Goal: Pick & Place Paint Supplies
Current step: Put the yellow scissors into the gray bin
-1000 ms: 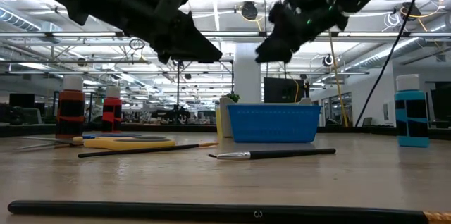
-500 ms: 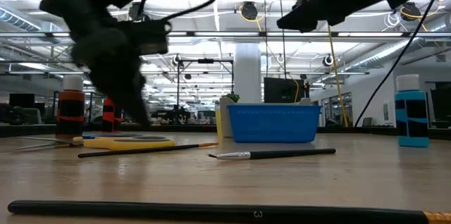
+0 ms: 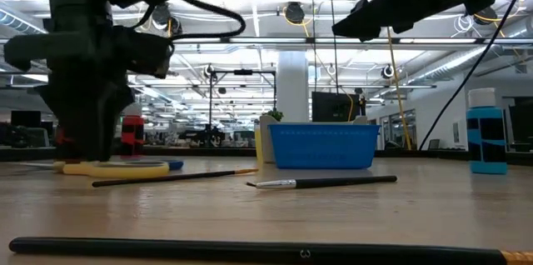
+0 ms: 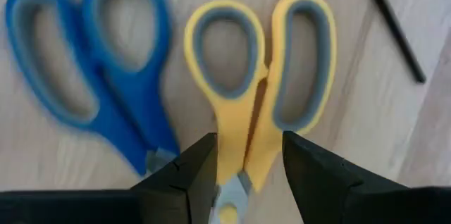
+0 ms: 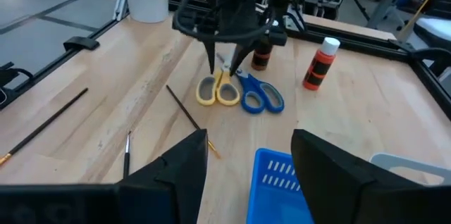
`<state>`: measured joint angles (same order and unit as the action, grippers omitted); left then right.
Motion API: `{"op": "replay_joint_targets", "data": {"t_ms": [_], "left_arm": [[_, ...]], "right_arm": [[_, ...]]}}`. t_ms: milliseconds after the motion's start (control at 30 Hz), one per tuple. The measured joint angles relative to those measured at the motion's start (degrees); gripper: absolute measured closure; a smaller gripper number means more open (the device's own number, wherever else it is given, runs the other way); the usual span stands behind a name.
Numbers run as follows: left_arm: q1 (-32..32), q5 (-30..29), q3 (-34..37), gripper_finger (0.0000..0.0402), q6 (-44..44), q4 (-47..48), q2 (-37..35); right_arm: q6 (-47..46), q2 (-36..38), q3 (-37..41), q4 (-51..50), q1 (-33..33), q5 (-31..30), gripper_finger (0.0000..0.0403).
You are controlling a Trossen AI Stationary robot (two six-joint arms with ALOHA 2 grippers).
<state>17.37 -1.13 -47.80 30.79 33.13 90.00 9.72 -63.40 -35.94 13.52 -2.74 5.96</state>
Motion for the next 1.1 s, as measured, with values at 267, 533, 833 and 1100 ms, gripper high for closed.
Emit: {"op": "replay_joint_targets", "data": {"t_ms": [267, 533, 833, 1100], "left_arm": [[1.18, -0.4, -6.65, 0.0229, -1.77, 8.59, -0.03], [3.17, -5.19, -5.09, 0.0229, 0.04, 17.16, -0.02], [3.42, -3.06, 0.07, 0.0229, 0.06, 11.7, -0.28], [4.11, -3.98, 0.27, 0.0229, 0.85, 9.27, -0.24]], "right_arm": [[0.07, -0.02, 0.0, -0.02, 0.0, 0.0, 0.0215], [-0.16, -0.02, 0.0, -0.13, 0.0, 0.02, 0.0216], [-0.61, -0.02, 0.0, -0.14, 0.0, 0.04, 0.0216], [-0.46, -0.02, 0.0, -0.09, 0.0, 0.04, 0.0216]]}}
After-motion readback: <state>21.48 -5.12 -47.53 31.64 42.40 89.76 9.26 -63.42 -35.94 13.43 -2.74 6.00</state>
